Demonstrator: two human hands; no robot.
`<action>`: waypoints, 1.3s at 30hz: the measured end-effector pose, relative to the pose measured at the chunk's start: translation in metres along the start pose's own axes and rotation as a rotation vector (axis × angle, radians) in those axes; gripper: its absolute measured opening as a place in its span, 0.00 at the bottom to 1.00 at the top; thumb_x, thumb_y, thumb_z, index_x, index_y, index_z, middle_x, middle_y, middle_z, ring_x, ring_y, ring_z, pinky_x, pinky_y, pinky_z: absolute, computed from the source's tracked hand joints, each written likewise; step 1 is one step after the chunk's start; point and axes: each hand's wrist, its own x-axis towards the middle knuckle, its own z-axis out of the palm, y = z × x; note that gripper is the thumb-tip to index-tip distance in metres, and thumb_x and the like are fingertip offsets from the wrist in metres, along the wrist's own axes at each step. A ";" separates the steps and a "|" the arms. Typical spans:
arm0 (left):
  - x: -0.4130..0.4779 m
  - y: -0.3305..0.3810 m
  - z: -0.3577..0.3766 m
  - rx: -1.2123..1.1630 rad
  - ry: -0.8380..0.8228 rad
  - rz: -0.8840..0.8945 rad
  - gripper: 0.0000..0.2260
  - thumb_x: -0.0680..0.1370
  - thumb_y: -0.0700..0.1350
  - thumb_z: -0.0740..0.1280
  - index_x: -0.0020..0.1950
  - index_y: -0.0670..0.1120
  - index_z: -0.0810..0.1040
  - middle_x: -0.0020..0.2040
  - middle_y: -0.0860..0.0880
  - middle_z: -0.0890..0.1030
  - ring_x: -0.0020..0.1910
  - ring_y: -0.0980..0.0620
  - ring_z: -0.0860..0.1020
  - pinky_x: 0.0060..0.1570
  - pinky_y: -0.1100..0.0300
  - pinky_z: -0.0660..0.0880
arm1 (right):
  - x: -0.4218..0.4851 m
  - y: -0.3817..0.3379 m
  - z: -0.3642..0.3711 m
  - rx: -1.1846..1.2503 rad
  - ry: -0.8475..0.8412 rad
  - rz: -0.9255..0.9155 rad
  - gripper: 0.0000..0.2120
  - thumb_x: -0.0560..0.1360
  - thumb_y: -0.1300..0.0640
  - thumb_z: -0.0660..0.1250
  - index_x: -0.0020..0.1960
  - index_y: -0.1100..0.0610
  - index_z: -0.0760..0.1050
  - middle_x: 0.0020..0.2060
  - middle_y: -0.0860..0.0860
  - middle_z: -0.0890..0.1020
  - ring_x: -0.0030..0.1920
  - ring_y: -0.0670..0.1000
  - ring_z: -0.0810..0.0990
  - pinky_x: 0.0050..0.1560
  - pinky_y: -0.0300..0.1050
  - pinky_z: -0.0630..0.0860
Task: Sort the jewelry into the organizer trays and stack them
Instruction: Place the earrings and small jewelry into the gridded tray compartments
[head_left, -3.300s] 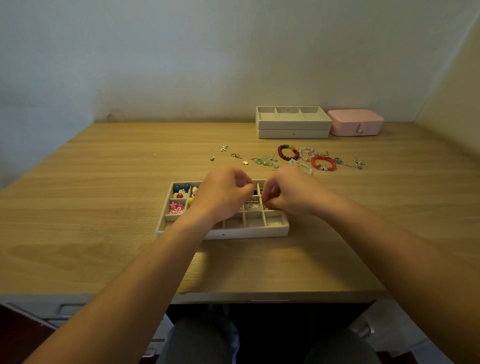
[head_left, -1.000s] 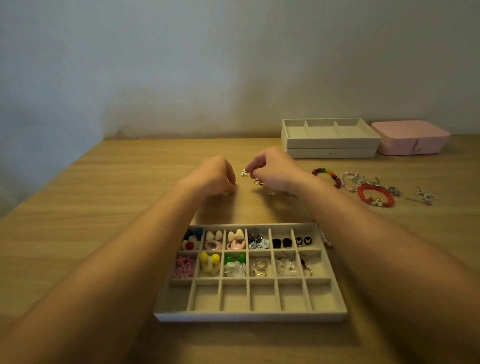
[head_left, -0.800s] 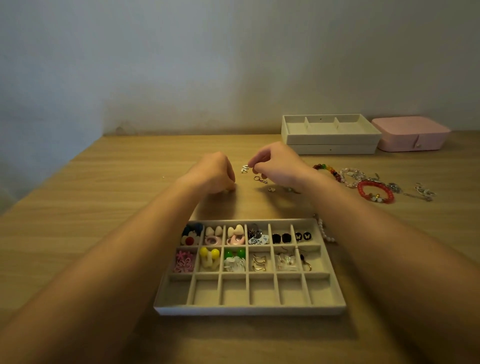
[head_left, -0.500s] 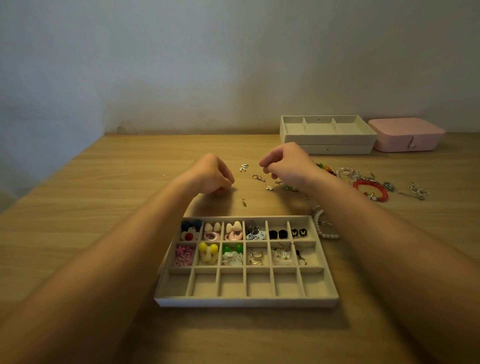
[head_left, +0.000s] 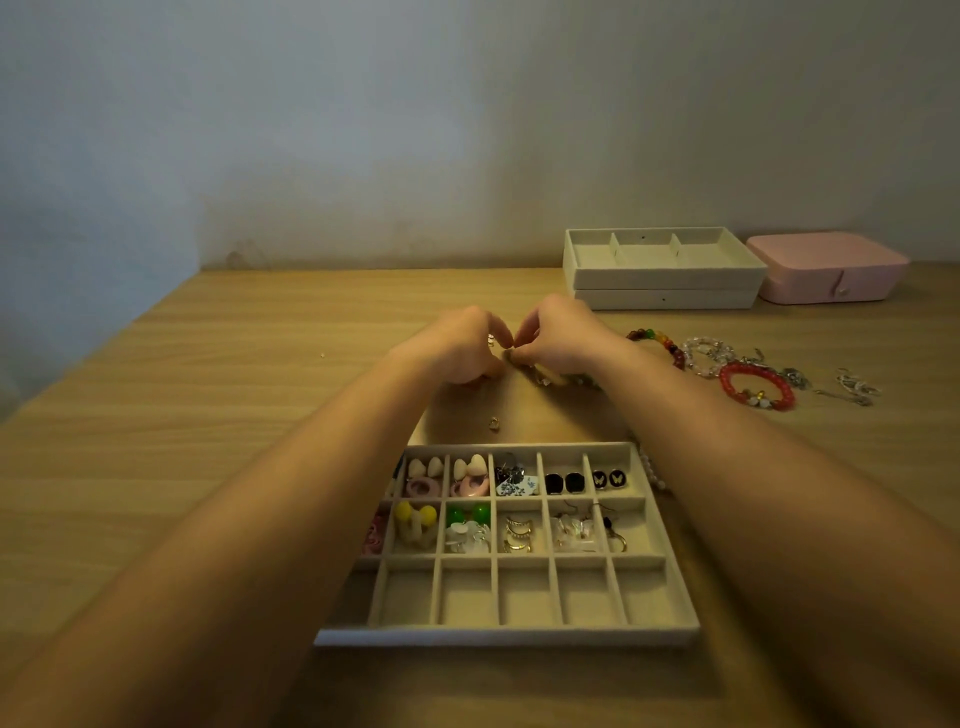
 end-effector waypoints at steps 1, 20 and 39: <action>0.002 0.000 0.000 -0.001 -0.003 0.000 0.16 0.77 0.45 0.73 0.63 0.55 0.80 0.53 0.49 0.82 0.49 0.49 0.81 0.56 0.51 0.80 | 0.003 0.000 0.001 -0.009 0.005 0.005 0.10 0.77 0.56 0.74 0.57 0.56 0.85 0.50 0.51 0.85 0.50 0.51 0.82 0.56 0.50 0.81; -0.009 0.004 0.003 0.070 0.241 0.219 0.04 0.80 0.47 0.69 0.52 0.51 0.84 0.46 0.50 0.82 0.46 0.48 0.79 0.45 0.54 0.77 | -0.011 0.011 -0.018 0.364 -0.085 0.032 0.07 0.82 0.61 0.65 0.52 0.52 0.82 0.50 0.54 0.83 0.47 0.51 0.81 0.52 0.49 0.81; -0.094 0.059 -0.018 -0.577 0.165 0.285 0.07 0.82 0.48 0.66 0.47 0.46 0.76 0.38 0.49 0.81 0.34 0.53 0.77 0.30 0.61 0.72 | -0.094 -0.005 -0.067 0.930 -0.246 0.075 0.09 0.83 0.62 0.64 0.59 0.63 0.80 0.44 0.56 0.78 0.40 0.50 0.76 0.39 0.42 0.77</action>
